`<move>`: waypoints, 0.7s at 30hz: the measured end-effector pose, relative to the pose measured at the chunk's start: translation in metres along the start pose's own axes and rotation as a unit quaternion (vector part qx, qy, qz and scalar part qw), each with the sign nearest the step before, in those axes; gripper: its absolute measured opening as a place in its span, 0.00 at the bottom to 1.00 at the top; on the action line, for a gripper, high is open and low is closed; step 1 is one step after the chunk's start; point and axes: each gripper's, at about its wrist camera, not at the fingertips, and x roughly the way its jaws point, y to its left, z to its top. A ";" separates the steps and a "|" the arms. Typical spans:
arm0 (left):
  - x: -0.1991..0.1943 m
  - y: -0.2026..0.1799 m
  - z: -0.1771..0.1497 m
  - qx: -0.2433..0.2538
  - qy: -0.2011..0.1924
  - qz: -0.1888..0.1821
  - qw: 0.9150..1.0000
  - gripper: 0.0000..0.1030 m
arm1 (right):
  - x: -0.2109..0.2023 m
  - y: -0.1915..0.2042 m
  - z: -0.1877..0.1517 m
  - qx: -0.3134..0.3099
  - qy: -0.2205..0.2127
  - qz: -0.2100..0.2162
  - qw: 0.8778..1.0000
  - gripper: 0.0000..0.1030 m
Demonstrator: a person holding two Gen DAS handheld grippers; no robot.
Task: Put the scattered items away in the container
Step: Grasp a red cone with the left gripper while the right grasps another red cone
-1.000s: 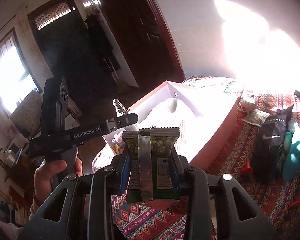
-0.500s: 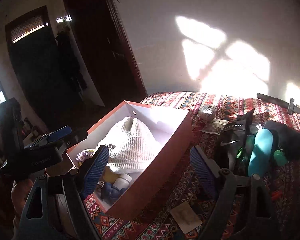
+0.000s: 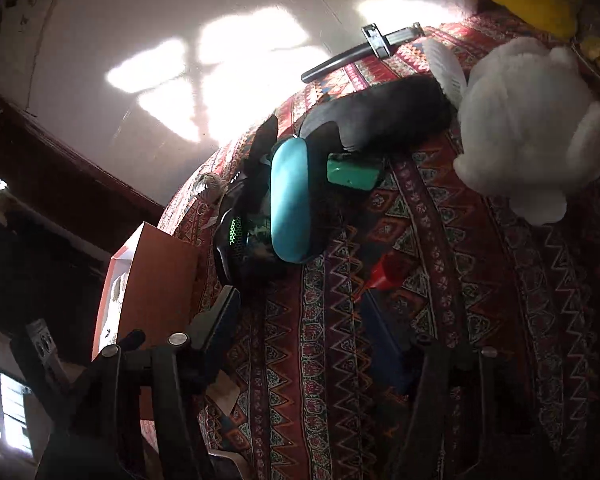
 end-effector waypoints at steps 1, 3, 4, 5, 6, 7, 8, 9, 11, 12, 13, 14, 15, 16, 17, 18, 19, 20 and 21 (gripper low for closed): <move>0.012 0.001 0.001 -0.001 0.014 0.003 1.000 0.86 | 0.010 -0.011 -0.002 0.018 0.015 0.010 1.000 0.57; 0.034 0.005 0.001 -0.005 0.036 0.013 0.999 0.86 | 0.028 -0.030 -0.006 0.059 0.045 0.013 0.997 0.53; 0.043 0.006 0.002 -0.004 0.044 0.017 0.999 0.86 | 0.035 -0.038 -0.006 0.077 0.052 0.022 0.995 0.53; 0.050 0.008 0.003 0.000 0.049 0.019 0.999 0.86 | 0.040 -0.043 -0.005 0.086 0.055 0.033 0.994 0.53; 0.057 0.009 0.003 0.005 0.053 0.021 0.998 0.86 | 0.045 -0.046 -0.003 0.092 0.056 0.031 0.994 0.53; 0.063 0.010 0.003 0.011 0.057 0.025 0.998 0.86 | 0.050 -0.050 -0.001 0.096 0.056 0.023 0.993 0.52; 0.068 0.011 0.004 0.016 0.060 0.030 0.998 0.86 | 0.055 -0.053 0.001 0.100 0.055 0.019 0.993 0.52; 0.074 0.013 0.004 0.019 0.063 0.031 0.997 0.86 | 0.062 -0.057 0.003 0.103 0.057 0.016 0.993 0.52; 0.084 0.016 0.006 0.021 0.071 0.029 0.997 0.86 | 0.073 -0.063 0.005 0.114 0.062 0.012 0.992 0.52; 0.089 0.018 0.006 0.022 0.073 0.028 0.997 0.86 | 0.077 -0.064 0.006 0.113 0.061 0.014 0.992 0.52; 0.094 0.018 0.007 0.023 0.077 0.029 0.996 0.86 | 0.079 -0.064 0.007 0.108 0.059 0.013 0.992 0.51; 0.100 0.019 0.007 0.024 0.081 0.034 0.996 0.86 | 0.080 -0.062 0.009 0.100 0.057 0.010 0.993 0.51; 0.105 0.019 0.008 0.024 0.084 0.037 0.995 0.86 | 0.080 -0.059 0.010 0.090 0.055 0.007 0.994 0.51; 0.109 0.019 0.008 0.024 0.085 0.038 0.995 0.86 | 0.082 -0.058 0.011 0.080 0.052 0.002 0.995 0.49; 0.113 0.020 0.008 0.023 0.085 0.038 0.995 0.86 | 0.084 -0.058 0.012 0.072 0.050 0.000 0.996 0.46; 0.115 0.019 0.009 0.022 0.081 0.040 0.996 0.86 | 0.085 -0.059 0.013 0.066 0.048 -0.002 0.997 0.42; 0.115 0.018 0.010 0.022 0.075 0.040 0.996 0.84 | 0.086 -0.061 0.015 0.062 0.047 -0.002 0.997 0.39; 0.115 0.018 0.010 0.022 0.071 0.039 0.996 0.77 | 0.085 -0.063 0.016 0.058 0.046 -0.003 0.997 0.34; 0.116 0.019 0.011 0.020 0.069 0.039 0.997 0.71 | 0.085 -0.064 0.017 0.054 0.045 -0.004 0.998 0.24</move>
